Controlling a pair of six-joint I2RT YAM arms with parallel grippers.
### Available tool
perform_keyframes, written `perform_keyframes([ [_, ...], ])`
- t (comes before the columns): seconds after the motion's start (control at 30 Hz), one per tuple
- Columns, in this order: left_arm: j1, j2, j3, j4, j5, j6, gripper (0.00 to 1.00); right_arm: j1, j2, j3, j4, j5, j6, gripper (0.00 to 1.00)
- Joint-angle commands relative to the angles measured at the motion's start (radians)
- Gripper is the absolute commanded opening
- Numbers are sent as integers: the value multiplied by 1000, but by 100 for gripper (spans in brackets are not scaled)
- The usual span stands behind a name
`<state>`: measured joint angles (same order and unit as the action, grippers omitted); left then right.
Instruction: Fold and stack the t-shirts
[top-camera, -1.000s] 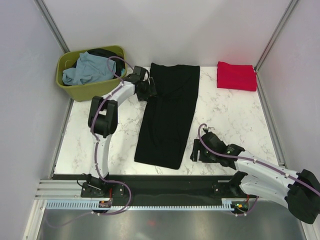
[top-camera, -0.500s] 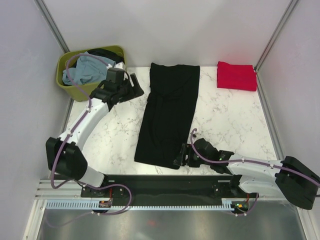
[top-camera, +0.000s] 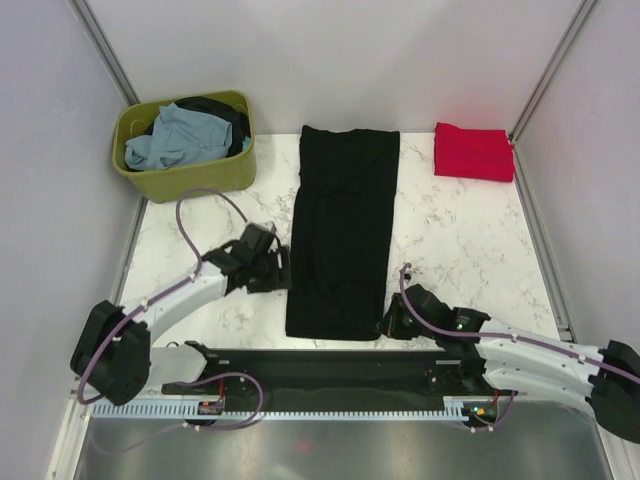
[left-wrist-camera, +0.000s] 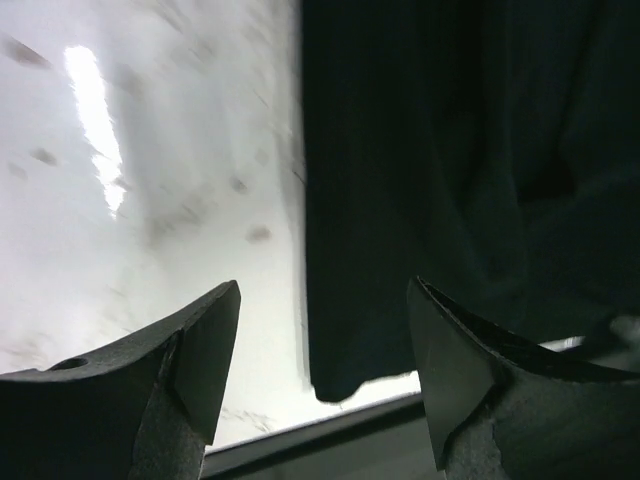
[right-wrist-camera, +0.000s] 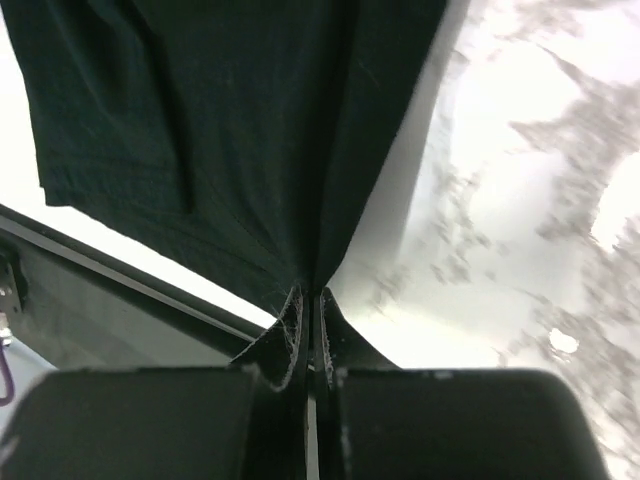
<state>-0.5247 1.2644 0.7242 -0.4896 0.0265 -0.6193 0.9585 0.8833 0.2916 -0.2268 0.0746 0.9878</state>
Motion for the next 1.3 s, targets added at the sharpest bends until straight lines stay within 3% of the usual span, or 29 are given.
perform_keyframes([
  [0.0,-139,-98,-64,37,-23,-126,75,5,-101,-34,-178,57,6,0],
  [0.23,-258,-174,-158,37,-54,-249,74,8,-167,-54,-227,40,18,0],
  [0.6,-389,-123,-236,97,-40,-367,68,6,-150,-43,-223,60,20,0],
  [0.87,-426,-108,-272,146,-50,-408,61,6,-145,-49,-213,65,23,0],
  [1.07,-437,-111,-267,177,-39,-395,19,8,-156,-52,-213,67,23,0],
  [1.2,-452,-161,-264,172,-60,-381,4,8,-170,-39,-246,65,23,0],
  [1.27,-462,-186,-266,154,-69,-385,2,6,-191,-25,-262,62,22,0],
])
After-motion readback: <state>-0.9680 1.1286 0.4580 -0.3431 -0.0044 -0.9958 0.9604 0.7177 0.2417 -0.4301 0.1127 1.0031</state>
